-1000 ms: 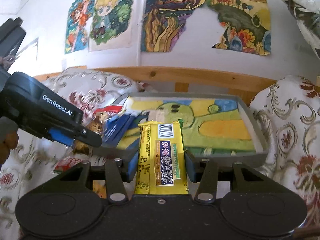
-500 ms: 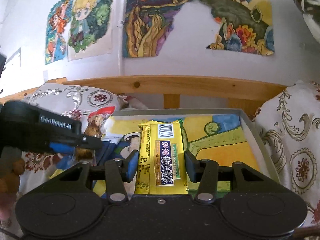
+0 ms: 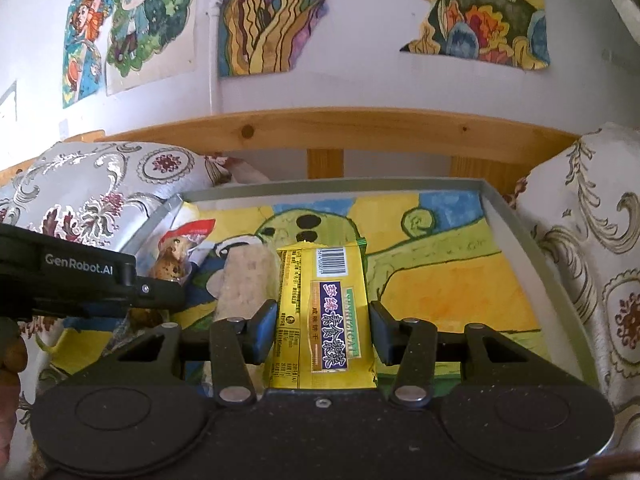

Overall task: Organize snacks
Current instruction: 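Carry wafer bar and quail-egg packet into the tray and release both, then lift both tools back from the tray toward the remaining snacks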

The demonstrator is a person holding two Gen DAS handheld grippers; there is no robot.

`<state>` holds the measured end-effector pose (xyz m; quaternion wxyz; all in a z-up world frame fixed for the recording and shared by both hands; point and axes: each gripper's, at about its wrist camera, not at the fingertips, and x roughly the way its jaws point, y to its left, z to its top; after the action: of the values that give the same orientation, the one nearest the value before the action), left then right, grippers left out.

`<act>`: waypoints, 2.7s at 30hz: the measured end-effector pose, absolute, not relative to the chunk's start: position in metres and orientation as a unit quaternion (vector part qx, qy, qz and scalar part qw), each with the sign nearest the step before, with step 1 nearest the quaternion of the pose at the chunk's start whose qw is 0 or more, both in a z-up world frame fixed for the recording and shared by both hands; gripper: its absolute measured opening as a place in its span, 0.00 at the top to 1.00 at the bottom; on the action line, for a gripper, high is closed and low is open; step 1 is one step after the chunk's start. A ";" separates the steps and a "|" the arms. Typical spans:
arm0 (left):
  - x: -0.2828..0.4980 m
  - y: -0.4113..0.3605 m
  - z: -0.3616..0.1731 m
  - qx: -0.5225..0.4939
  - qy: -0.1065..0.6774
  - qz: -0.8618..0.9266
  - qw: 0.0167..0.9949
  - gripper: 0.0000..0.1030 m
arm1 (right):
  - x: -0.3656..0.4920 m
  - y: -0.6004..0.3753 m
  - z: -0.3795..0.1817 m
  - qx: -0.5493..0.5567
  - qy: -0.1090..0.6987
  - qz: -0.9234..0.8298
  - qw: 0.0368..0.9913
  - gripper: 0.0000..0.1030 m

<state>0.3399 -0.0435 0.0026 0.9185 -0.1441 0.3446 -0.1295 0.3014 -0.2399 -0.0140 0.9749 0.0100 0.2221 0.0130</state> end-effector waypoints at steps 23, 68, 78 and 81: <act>0.336 -0.049 0.000 -0.126 0.338 -0.124 0.924 0.50 | 0.301 -0.246 -0.022 0.008 0.220 0.002 0.975 0.38; 0.205 -0.033 0.071 -0.045 0.240 -0.101 0.965 0.01 | 0.166 -0.261 0.049 -0.007 0.132 -0.004 0.991 0.01; 0.161 -0.018 0.066 -0.037 0.257 -0.085 0.962 0.01 | 0.117 -0.251 0.047 -0.006 0.140 0.001 0.990 0.01; 0.147 -0.015 0.065 -0.038 0.259 -0.083 0.961 0.01 | 0.100 -0.248 0.047 -0.007 0.141 0.004 0.990 0.01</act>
<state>0.1473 -0.0153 0.0655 0.9615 -0.0380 0.2592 -0.0834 0.0999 -0.2476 0.0466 0.9899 -0.0066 0.1414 0.0039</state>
